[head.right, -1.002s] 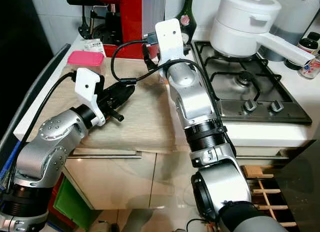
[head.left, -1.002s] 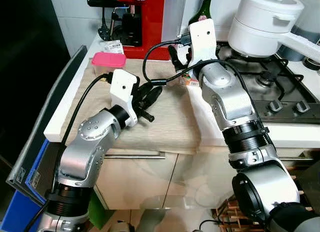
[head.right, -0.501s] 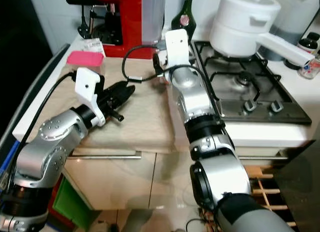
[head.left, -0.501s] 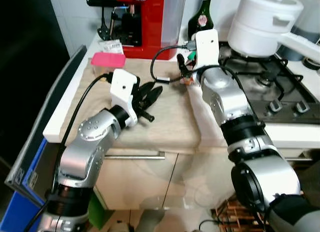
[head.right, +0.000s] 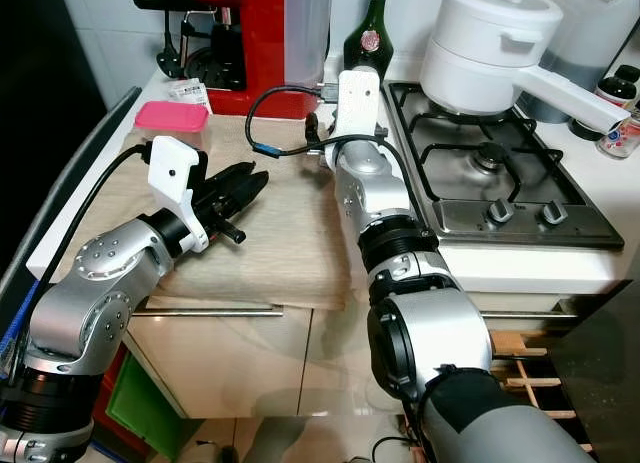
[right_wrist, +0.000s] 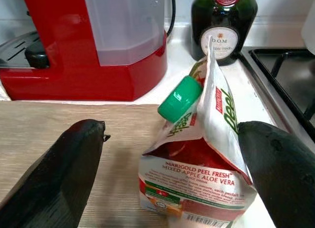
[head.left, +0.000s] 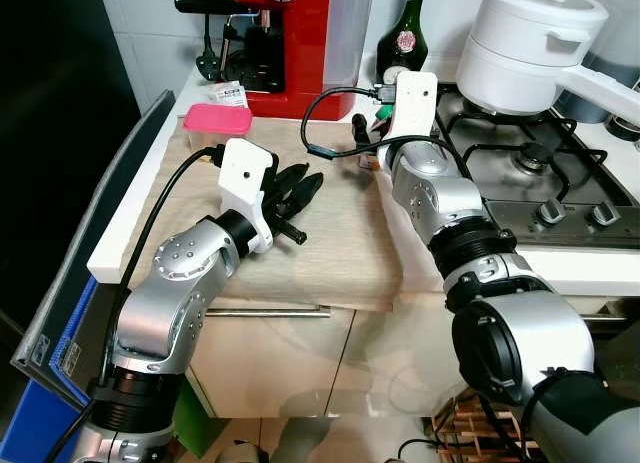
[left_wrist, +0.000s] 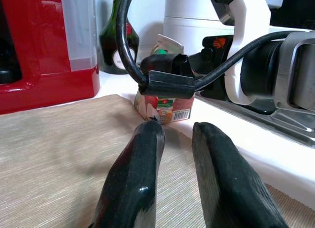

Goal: Restocking fridge

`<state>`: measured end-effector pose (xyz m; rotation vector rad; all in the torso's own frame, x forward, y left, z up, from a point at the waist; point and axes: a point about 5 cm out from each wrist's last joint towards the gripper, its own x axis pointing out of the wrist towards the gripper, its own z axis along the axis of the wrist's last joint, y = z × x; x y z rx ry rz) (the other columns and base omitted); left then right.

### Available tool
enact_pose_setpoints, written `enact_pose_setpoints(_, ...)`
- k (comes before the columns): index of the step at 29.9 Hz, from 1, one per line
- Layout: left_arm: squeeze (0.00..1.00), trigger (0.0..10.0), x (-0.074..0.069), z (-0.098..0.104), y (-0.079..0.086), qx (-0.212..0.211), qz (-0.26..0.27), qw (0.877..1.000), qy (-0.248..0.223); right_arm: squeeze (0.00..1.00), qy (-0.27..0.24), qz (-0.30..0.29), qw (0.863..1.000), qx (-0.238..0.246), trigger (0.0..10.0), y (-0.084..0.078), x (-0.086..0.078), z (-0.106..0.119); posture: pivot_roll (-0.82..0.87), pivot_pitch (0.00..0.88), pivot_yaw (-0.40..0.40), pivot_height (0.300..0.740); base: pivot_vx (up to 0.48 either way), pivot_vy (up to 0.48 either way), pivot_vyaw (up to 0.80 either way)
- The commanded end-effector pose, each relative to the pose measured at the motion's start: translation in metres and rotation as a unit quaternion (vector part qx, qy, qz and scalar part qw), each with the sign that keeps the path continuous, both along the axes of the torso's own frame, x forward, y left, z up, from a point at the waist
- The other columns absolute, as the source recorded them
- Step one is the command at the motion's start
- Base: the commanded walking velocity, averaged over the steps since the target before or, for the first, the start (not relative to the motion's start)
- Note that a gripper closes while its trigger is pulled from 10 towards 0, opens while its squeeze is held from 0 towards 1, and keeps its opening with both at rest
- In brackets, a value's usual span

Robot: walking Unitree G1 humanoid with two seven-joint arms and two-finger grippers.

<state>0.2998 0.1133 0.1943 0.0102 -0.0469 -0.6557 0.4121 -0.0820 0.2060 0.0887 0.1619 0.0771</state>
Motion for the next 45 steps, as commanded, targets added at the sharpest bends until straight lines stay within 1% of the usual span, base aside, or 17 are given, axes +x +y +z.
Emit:
enact_pose_setpoints(1, 0.0, 10.0, -0.001, 0.005, -0.003, 0.006, -0.01, 1.0, -0.007, 0.0, -0.008, -0.013, 1.0, 0.007, 10.0, -0.005, 0.003, 0.007, 0.11, 0.0, -0.041, 0.74, 0.0, 0.0, 0.0)
enact_pose_setpoints(3, 0.0, 10.0, -0.001, 0.005, -0.004, 0.006, -0.011, 1.0, -0.007, 0.0, -0.014, -0.025, 1.0, -0.004, 10.0, -0.011, 0.005, 0.009, 0.11, 0.0, -0.04, 0.74, 0.0, 0.0, 0.0)
enact_pose_setpoints(8, 0.0, 10.0, -0.001, 0.005, -0.004, 0.006, -0.011, 1.0, -0.007, 0.0, -0.009, -0.031, 0.999, -0.002, 9.9, -0.014, 0.005, 0.006, 0.11, 0.0, -0.04, 0.74, 0.0, 0.0, 0.0)
enact_pose_setpoints(9, 0.0, 10.0, -0.002, 0.005, -0.003, 0.007, -0.011, 1.0, -0.006, 0.0, -0.006, -0.033, 0.999, 0.0, 3.3, -0.015, 0.006, 0.004, 0.12, 0.0, -0.042, 0.74, 0.0, 0.0, 0.0)
enact_pose_setpoints(10, 0.0, 10.0, -0.002, 0.004, -0.003, 0.007, -0.01, 1.0, -0.006, 0.0, -0.005, -0.037, 0.999, 0.0, 0.0, -0.016, 0.006, 0.004, 0.12, 0.0, -0.042, 0.74, 0.0, 0.0, 0.0)
enact_pose_setpoints(14, 0.0, 10.0, -0.002, 0.004, -0.002, 0.008, -0.009, 1.0, -0.005, 0.0, -0.007, -0.047, 0.999, 0.0, 0.0, -0.019, 0.006, 0.003, 0.11, 0.0, -0.042, 0.74, 0.0, 0.0, 0.0)
enact_pose_setpoints(17, 0.0, 10.0, -0.002, 0.004, -0.002, 0.008, -0.01, 1.0, -0.005, 0.0, -0.018, -0.063, 0.998, 0.0, 0.0, -0.025, 0.006, 0.002, 0.11, 0.0, -0.041, 0.74, 0.0, 0.0, 0.0)
enact_pose_setpoints(23, 0.0, 10.0, -0.002, 0.004, -0.003, 0.008, -0.012, 1.0, -0.005, 0.0, -0.024, -0.069, 0.997, -0.006, 0.0, -0.031, 0.005, -0.001, 0.11, 0.0, -0.04, 0.74, 0.0, 0.0, 0.0)
enact_pose_setpoints(29, 0.0, 10.0, -0.001, 0.003, -0.004, 0.01, -0.016, 1.0, -0.003, 0.0, -0.027, -0.066, 0.997, -0.011, 0.0, -0.031, 0.004, -0.006, 0.1, 0.0, -0.035, 0.74, 0.0, 0.0, 0.0)
enact_pose_setpoints(32, 0.0, 10.0, -0.001, 0.002, -0.006, 0.011, -0.02, 1.0, -0.003, 0.0, -0.021, -0.06, 0.998, -0.012, 0.0, -0.032, 0.003, -0.011, 0.09, 0.0, -0.033, 0.74, 0.0, 0.0, 0.0)
enact_pose_setpoints(38, 0.0, 10.0, 0.0, 0.002, -0.008, 0.014, -0.025, 1.0, -0.005, 0.0, -0.009, -0.035, 0.999, -0.019, 0.0, -0.026, 0.0, -0.021, 0.09, 0.0, -0.036, 0.74, 0.0, 0.0, 0.0)
enact_pose_setpoints(42, 0.0, 10.0, 0.0, 0.002, -0.009, 0.014, -0.027, 1.0, -0.006, 0.0, -0.012, -0.035, 0.999, -0.018, 0.0, -0.027, 0.0, -0.021, 0.1, 0.0, -0.037, 0.74, 0.0, 0.0, 0.0)
enact_pose_setpoints(45, 0.0, 10.0, 0.0, 0.002, -0.009, 0.015, -0.027, 1.0, -0.006, 0.0, -0.027, -0.035, 0.999, -0.018, 0.0, -0.031, 0.0, -0.018, 0.1, 0.0, -0.037, 0.74, 0.0, 0.0, 0.0)
